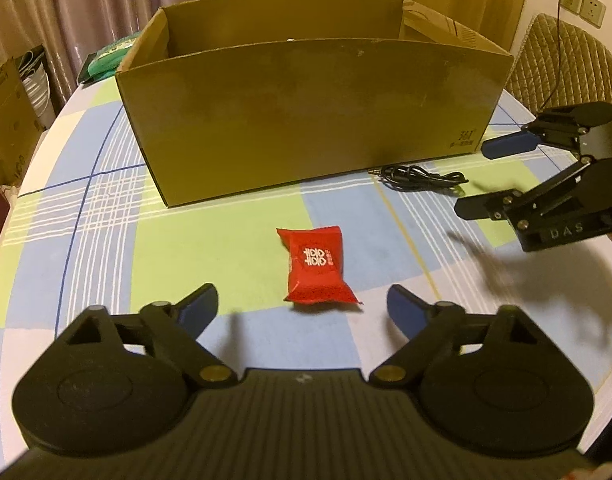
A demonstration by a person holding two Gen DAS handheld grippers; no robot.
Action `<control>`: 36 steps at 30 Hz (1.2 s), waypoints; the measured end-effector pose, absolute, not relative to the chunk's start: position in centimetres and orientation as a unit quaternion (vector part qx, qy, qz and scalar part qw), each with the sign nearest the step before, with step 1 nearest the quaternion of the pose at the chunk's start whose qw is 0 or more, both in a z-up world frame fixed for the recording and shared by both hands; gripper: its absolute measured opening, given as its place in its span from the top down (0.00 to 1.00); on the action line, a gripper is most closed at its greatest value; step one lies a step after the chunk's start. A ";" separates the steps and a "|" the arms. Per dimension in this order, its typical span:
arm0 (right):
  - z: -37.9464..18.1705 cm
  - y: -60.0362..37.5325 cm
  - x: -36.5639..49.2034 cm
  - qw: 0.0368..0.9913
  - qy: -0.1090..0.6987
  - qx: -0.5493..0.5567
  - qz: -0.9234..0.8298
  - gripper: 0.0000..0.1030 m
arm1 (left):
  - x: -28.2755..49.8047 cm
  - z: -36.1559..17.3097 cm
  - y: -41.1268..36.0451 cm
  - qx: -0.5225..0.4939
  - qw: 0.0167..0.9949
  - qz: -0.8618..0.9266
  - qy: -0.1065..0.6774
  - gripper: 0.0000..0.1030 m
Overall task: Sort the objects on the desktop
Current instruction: 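Move both tools back toward the red candy packet and black cable, then grasp the black cable with right tool while left tool grasps the red candy packet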
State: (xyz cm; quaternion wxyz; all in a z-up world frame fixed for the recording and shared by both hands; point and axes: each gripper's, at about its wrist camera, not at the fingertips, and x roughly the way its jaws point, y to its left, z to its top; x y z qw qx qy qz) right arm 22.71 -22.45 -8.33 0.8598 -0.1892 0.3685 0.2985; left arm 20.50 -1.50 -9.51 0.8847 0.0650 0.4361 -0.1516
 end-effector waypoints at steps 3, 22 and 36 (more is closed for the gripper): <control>-8.7 -22.5 23.7 0.858 0.371 -0.183 0.304 0.32 | 20.9 -9.7 -1.6 0.065 0.886 -0.153 0.433 0.22; -10.5 -22.1 26.4 0.837 0.393 -0.182 0.335 0.61 | 21.4 -10.8 -3.6 0.102 0.884 -0.171 0.422 0.29; -10.5 -20.8 25.8 0.818 0.436 -0.147 0.344 0.86 | 21.8 -11.6 -3.4 0.087 0.885 -0.162 0.429 0.29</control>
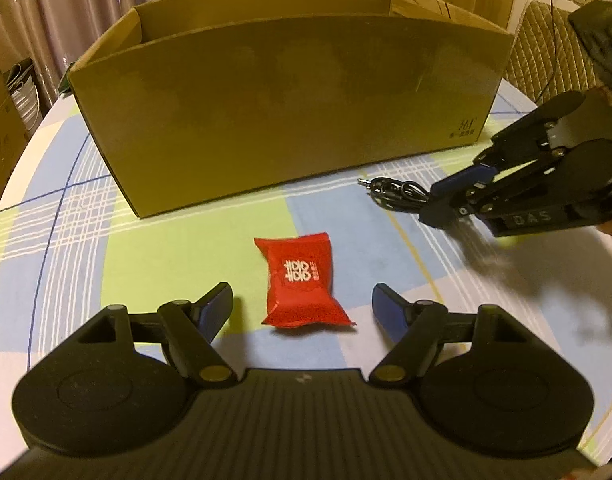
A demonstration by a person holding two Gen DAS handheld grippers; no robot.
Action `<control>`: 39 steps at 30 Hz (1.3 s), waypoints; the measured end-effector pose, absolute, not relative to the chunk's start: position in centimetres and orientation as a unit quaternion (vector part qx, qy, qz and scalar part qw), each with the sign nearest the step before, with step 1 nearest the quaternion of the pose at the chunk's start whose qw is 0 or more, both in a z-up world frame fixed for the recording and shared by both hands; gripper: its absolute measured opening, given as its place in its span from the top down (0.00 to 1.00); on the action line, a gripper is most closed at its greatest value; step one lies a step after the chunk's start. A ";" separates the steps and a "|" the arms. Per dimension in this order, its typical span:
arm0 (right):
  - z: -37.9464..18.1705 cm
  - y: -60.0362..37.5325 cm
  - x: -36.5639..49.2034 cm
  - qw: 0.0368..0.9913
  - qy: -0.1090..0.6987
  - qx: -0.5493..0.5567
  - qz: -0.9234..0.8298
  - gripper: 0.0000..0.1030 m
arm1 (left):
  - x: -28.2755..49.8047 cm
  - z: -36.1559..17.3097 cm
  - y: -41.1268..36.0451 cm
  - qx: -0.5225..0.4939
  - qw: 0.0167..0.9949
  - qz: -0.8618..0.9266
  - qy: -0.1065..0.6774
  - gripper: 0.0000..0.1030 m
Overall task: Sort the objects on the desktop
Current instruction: 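Grasp the black cable with right tool while left tool grasps the red candy packet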
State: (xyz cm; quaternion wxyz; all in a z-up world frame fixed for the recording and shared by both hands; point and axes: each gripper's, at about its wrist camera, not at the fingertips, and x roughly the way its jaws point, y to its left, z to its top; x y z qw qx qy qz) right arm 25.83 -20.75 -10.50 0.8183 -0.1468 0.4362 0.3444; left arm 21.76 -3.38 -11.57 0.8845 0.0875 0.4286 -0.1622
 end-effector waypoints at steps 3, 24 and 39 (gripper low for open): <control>-10.0 -20.7 25.1 0.819 0.457 -0.118 0.327 0.91 | 21.7 -11.6 -3.3 0.091 0.885 -0.162 0.428 0.29; -10.6 -20.4 23.5 0.834 0.449 -0.121 0.298 0.78 | 21.7 -11.9 -3.9 0.100 0.897 -0.161 0.398 0.52; -10.7 -19.9 23.7 0.833 0.444 -0.108 0.312 0.78 | 21.6 -12.3 -4.3 0.110 0.902 -0.146 0.392 0.71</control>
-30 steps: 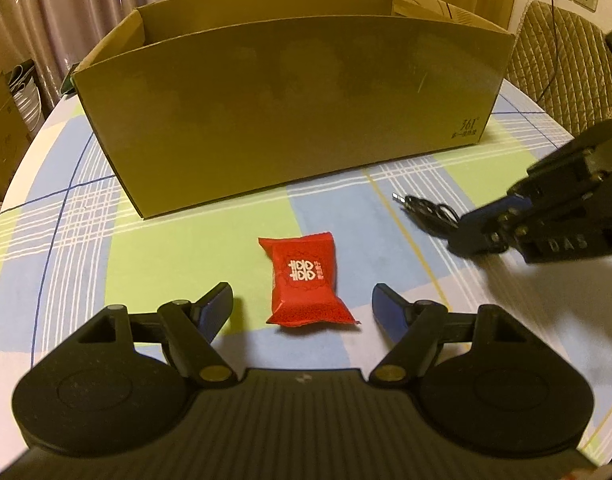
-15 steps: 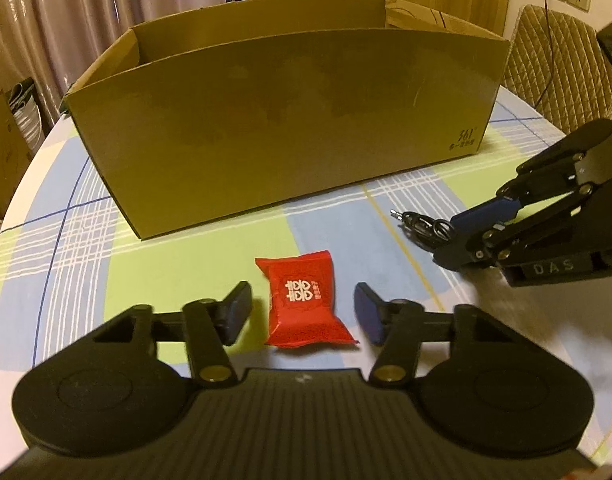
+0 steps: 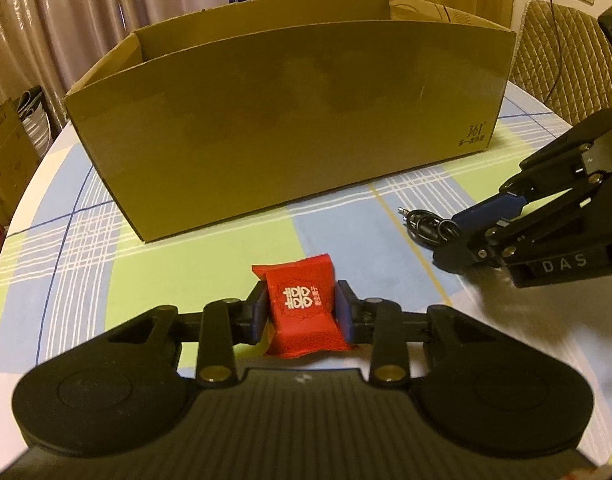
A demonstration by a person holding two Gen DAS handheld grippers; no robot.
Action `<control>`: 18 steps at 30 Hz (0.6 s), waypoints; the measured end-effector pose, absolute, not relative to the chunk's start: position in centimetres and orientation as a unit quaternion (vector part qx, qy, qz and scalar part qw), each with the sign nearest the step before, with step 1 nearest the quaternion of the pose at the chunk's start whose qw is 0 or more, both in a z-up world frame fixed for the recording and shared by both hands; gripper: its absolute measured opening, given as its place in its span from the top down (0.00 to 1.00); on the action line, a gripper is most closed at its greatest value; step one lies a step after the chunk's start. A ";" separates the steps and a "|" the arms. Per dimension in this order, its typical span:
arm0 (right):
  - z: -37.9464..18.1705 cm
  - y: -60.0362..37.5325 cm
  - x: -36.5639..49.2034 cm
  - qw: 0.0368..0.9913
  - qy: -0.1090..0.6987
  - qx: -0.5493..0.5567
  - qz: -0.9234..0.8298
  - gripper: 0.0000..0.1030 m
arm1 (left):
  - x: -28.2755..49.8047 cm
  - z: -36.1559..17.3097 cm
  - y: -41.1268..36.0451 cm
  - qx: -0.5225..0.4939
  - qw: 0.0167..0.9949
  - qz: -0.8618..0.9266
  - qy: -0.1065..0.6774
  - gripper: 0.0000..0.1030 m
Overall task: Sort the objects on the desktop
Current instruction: 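Grasp the black cable with right tool while left tool grasps the red candy packet, then carry the red candy packet and black cable over the cardboard box with both tools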
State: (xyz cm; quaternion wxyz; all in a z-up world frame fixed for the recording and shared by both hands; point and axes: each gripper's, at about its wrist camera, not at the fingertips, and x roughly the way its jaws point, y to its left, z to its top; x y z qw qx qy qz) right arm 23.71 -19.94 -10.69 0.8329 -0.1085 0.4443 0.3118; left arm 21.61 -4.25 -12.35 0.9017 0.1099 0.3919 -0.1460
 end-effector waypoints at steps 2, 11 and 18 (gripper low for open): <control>-10.8 -20.0 23.7 0.833 0.443 -0.112 0.313 0.78 | 21.5 -12.3 -4.3 0.111 0.902 -0.143 0.393 0.70; -10.9 -19.5 24.1 0.835 0.439 -0.115 0.312 0.78 | 21.2 -12.2 -4.0 0.109 0.901 -0.137 0.396 0.68; -10.8 -19.5 23.8 0.831 0.440 -0.132 0.312 0.78 | 21.2 -12.1 -3.9 0.106 0.901 -0.137 0.399 0.68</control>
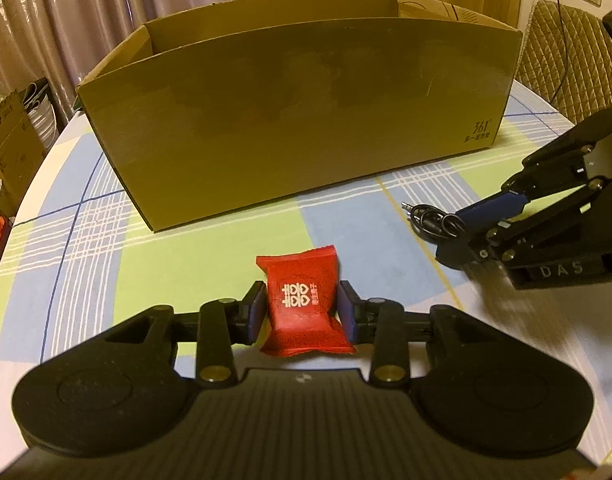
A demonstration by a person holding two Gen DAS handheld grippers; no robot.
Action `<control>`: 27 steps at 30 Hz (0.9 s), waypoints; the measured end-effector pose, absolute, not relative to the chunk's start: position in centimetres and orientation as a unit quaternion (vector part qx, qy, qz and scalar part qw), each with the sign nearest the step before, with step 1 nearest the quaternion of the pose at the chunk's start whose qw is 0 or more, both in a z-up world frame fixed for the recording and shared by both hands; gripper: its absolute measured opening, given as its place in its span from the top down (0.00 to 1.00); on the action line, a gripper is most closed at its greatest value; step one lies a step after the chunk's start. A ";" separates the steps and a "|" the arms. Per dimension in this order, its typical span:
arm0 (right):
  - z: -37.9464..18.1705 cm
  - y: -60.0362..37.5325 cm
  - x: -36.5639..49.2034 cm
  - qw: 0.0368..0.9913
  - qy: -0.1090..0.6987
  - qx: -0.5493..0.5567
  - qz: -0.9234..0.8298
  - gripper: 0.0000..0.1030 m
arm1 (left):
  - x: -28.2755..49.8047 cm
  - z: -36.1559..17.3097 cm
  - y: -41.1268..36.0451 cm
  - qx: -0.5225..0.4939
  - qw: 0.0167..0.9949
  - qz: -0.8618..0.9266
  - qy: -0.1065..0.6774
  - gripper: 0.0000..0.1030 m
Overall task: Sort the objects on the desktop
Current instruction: 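Carry the red candy packet and black cable over the cardboard box with both tools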
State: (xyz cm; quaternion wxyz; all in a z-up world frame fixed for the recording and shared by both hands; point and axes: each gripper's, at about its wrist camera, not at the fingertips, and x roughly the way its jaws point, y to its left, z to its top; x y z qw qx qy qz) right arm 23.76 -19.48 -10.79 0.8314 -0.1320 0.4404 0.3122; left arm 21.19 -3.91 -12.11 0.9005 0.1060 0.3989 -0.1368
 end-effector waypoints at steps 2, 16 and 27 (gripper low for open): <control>-10.8 -19.5 23.7 0.832 0.441 -0.133 0.310 0.78 | 21.2 -12.1 -3.9 0.106 0.901 -0.137 0.399 0.68; -9.8 -20.3 24.0 0.844 0.444 -0.099 0.286 0.88 | 21.1 -11.4 -3.9 0.101 0.899 -0.141 0.401 0.77; -7.2 -21.6 21.9 0.863 0.424 -0.055 0.269 0.88 | 20.2 -8.6 -4.0 0.070 0.905 -0.153 0.392 0.77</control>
